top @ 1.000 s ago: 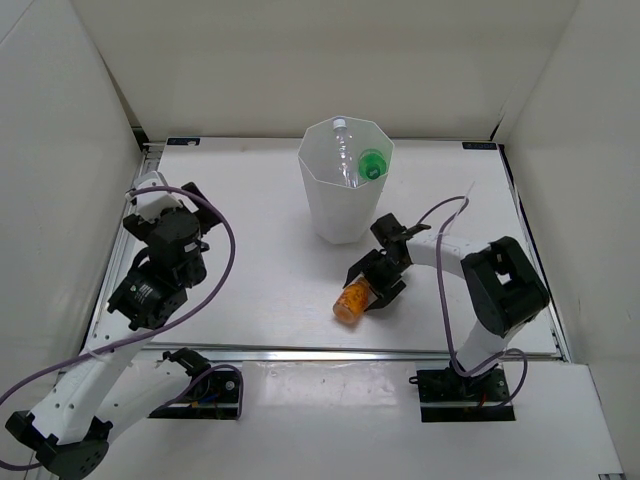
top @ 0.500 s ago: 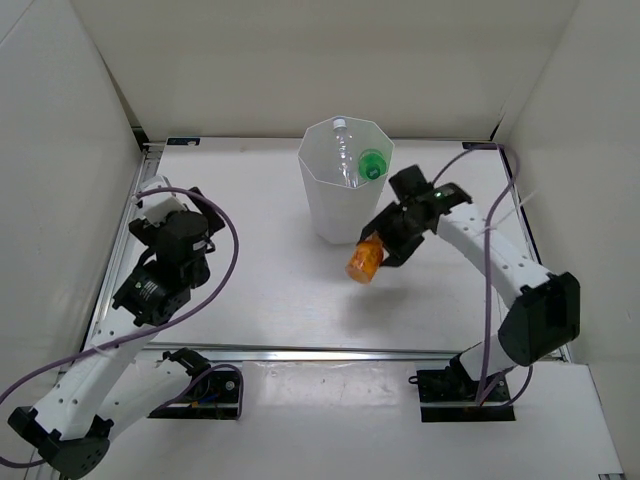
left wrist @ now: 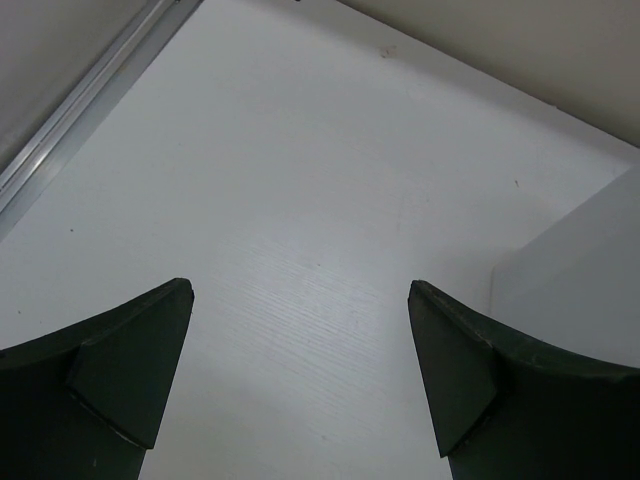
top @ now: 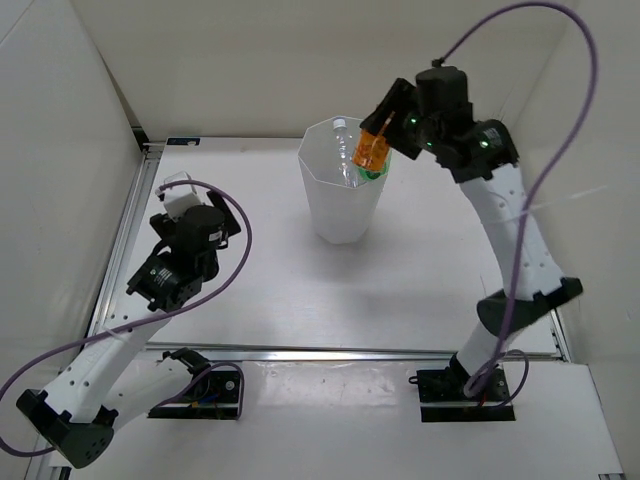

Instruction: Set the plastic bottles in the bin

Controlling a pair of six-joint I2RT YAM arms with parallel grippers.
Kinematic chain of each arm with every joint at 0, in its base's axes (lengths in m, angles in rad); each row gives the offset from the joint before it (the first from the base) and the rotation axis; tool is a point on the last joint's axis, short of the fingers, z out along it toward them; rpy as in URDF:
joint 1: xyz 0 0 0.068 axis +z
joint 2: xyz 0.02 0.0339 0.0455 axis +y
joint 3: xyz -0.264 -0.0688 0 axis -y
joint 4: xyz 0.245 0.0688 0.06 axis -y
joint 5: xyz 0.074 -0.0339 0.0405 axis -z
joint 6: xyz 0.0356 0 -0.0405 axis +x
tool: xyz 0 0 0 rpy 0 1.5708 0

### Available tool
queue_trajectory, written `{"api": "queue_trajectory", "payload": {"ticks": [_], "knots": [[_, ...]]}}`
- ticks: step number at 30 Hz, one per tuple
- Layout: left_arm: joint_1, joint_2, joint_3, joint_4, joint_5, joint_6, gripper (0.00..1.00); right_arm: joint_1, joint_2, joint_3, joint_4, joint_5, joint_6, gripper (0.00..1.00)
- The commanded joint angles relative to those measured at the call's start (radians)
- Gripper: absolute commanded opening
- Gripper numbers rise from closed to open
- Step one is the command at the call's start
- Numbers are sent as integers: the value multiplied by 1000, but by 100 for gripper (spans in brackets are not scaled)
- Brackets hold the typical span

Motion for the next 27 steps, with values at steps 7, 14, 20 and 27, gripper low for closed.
{"api": "queue_trajectory", "payload": {"ticks": [7, 14, 20, 27], "knots": [[68, 60, 38, -73, 185, 26, 99, 28, 224, 83, 232, 110, -385, 21], [145, 79, 47, -104, 234, 26, 99, 90, 238, 104, 252, 140, -504, 94], [165, 109, 65, -113, 243, 26, 99, 90, 134, 81, 261, 211, -515, 100], [174, 139, 84, -113, 243, -14, 99, -8, 62, 61, 77, 163, -395, 100]]}}
